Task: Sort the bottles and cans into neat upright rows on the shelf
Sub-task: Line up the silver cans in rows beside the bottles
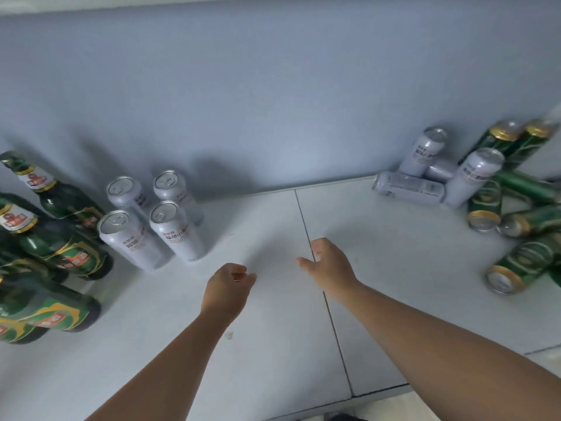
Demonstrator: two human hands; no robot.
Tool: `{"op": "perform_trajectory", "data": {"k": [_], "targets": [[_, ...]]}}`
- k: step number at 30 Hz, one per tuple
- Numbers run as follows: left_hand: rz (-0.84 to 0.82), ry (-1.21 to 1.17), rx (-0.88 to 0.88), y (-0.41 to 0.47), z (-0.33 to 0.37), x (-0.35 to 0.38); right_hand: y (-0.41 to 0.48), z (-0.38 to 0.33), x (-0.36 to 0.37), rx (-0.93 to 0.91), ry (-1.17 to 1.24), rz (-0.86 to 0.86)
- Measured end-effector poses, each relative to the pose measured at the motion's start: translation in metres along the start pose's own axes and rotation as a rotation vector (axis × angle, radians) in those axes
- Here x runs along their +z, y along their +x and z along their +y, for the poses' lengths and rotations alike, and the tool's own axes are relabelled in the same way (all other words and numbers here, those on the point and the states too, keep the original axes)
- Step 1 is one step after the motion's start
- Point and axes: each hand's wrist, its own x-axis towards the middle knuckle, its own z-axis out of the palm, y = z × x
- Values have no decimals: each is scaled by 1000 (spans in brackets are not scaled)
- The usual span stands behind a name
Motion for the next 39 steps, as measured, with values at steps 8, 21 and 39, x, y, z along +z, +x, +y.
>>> {"op": "perform_trajectory", "data": {"k": [8,21,39], "targets": [[-162,80,143,-21,73,90,-20,89,-84,116,50,131],[-281,73,234,-13,172,184,-19,172,-186,201,179,305],[-194,386,406,101,283,229,97,164,-304,117,192,603]]}}
